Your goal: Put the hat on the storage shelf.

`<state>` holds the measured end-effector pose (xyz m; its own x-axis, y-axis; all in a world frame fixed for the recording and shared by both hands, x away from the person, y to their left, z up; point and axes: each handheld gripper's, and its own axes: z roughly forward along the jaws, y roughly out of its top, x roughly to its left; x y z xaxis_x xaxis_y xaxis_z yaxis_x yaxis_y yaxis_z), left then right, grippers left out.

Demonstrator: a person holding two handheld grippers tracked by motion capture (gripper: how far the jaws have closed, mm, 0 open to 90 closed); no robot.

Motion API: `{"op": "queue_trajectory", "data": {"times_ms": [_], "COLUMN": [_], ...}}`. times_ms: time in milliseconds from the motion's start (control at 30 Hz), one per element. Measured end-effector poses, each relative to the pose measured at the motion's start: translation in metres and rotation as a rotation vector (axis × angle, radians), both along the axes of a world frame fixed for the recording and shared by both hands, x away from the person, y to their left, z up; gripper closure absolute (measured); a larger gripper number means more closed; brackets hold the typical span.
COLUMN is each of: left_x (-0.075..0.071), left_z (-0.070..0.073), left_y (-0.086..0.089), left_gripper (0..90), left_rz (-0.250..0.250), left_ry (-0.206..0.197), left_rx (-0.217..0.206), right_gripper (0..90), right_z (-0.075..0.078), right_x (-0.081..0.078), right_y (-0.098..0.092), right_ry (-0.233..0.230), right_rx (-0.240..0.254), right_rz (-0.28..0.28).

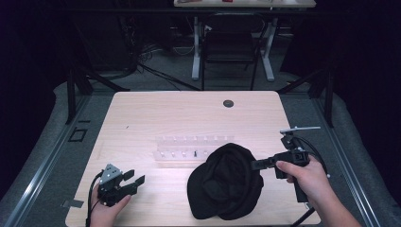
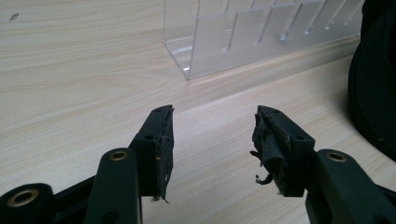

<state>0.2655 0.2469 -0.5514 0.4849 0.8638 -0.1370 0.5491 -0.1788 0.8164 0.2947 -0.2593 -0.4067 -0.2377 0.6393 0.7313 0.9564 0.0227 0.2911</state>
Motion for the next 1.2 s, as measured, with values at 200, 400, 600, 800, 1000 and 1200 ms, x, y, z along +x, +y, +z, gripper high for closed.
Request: {"op": "queue_trajectory", "data": {"times_ms": [200,400,600,800,1000,1200], "left_x": [0.0,0.0,0.0,0.0,0.0,0.0], "left_z": [0.0,0.0,0.0,0.0,-0.001,-0.001], "left_y": [-0.001,0.0,-0.001,-0.002,-0.001,-0.002], "left_gripper": [47.8,47.8,47.8,47.8,47.9,48.0], "left_rz": [-0.007,-0.001,-0.007,-0.008,-0.008,-0.011], "left_ry": [0.001,0.002,0.001,0.0,0.002,0.004], "left_rx": [0.001,0.003,0.001,0.004,0.006,0.003], "right_gripper": [88.2,88.3,88.3,88.3,88.3,88.3], "right_z": [0.008,0.019,0.031,0.04,0.046,0.058], "right_x": [-0.002,-0.004,-0.005,-0.005,-0.004,-0.002], "right_y": [0.002,-0.001,-0.004,-0.004,-0.008,-0.014], "right_ry": [-0.023,-0.047,-0.066,-0.085,-0.081,-0.094], "right_rx": [0.032,0.061,0.109,0.114,0.148,0.183], "right_rz": [0.002,-0.008,-0.014,-0.022,-0.035,-0.055]}}
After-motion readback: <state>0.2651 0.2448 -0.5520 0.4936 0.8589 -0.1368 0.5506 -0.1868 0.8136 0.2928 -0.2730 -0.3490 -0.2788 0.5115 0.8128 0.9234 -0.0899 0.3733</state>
